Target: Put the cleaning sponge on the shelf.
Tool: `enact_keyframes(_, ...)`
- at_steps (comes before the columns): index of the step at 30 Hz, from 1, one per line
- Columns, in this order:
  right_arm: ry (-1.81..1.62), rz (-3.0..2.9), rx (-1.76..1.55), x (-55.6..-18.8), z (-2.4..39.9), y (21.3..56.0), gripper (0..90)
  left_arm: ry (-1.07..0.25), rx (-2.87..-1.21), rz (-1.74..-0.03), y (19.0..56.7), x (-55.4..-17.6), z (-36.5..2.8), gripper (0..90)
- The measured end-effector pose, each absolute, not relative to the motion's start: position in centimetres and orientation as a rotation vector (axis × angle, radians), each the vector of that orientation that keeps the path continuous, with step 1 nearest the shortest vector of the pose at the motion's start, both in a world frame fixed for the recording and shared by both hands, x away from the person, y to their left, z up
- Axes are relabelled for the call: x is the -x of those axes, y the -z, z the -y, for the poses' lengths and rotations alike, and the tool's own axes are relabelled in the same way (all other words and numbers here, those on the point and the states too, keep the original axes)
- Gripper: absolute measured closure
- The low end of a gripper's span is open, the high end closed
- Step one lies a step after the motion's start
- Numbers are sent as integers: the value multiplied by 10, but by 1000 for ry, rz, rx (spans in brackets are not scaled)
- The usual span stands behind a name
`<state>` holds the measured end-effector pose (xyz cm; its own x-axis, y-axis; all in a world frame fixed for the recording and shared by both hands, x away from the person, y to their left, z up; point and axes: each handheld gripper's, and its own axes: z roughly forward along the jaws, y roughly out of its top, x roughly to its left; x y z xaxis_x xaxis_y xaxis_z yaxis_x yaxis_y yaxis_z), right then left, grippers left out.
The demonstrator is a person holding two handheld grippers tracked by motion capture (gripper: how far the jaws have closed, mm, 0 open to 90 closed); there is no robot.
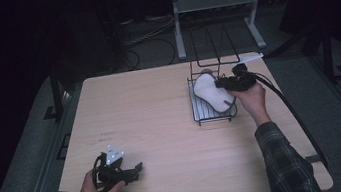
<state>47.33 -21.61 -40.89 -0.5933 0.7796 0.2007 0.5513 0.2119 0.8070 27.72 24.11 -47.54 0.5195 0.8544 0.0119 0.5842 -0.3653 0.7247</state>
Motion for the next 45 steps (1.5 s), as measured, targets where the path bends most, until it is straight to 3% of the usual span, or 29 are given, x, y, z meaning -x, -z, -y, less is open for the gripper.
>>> enact_keyframes(3, -1305, -2245, -1268, -474, 216, 410, 653, -515, -2087, -1166, 475, -277, -241, 127)
enact_keyframes(4, -1293, -2241, -1277, -473, 216, 410, 594, -515, -2087, -1167, 475, -277, -241, 127)
enact_keyframes(10, -1281, -2227, -1274, -471, 221, 408, 547, -515, -2086, -1167, 475, -277, -241, 127)
enact_keyframes(20, -1260, -2268, -1236, -456, 235, 408, 810, -515, -2087, -1167, 475, -277, -241, 127)
enact_keyframes(25, -1228, -2324, -1203, -447, 235, 416, 879, -515, -2087, -1167, 475, -277, -241, 127)
enact_keyframes(45, -1183, -2440, -1120, -428, 220, 430, 877, -515, -2087, -1167, 475, -277, -241, 127)
